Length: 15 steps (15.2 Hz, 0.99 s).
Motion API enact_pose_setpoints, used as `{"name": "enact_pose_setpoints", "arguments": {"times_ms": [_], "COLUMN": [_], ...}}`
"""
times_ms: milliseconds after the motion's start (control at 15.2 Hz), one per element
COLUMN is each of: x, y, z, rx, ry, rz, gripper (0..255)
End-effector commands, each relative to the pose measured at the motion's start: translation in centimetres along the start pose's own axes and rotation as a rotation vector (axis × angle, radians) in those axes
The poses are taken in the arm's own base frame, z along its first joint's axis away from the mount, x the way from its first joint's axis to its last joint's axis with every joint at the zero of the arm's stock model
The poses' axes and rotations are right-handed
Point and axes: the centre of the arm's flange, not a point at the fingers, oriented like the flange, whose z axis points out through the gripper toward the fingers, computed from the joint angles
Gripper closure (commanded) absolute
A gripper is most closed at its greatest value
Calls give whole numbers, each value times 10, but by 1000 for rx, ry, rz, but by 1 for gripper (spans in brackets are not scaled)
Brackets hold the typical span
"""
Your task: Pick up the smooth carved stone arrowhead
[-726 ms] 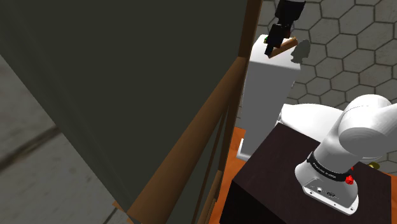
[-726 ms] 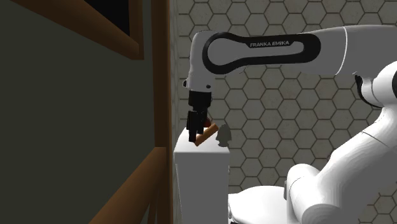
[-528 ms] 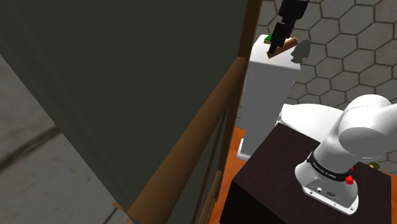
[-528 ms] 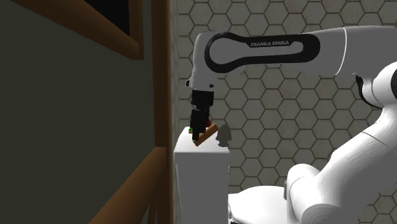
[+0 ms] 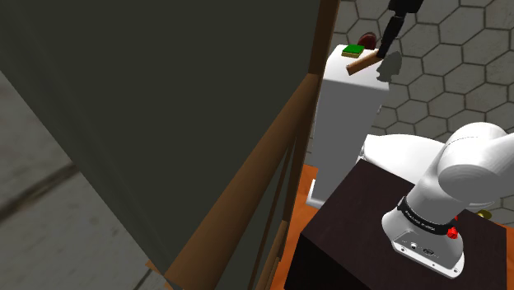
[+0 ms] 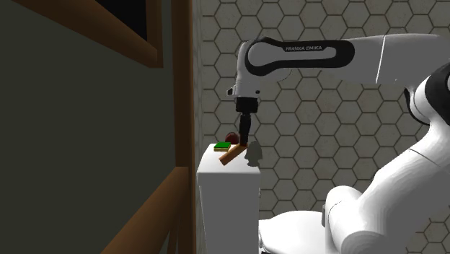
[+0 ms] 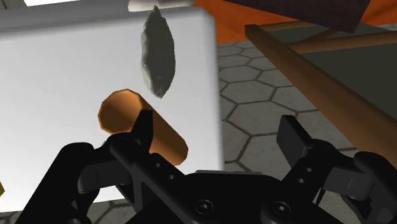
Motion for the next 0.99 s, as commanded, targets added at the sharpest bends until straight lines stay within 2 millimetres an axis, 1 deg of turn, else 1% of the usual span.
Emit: {"name": "enact_pose_setpoints", "arguments": {"times_ms": [0,66,132,594,726,792,924], "x": [-13,-18,-21,-23,-23,-23,-23], "y": [26,39,46,47,48,48,48], "z": [-6,-9,-10,27,30,30,30], "rx": [20,29,34,34,34,34,34], "ry": [-10,-15,-17,-17,-17,-17,-17], "rz": [-31,-44,-51,-51,-51,-51,-51], "gripper": [0,0,0,0,0,255,255]}}
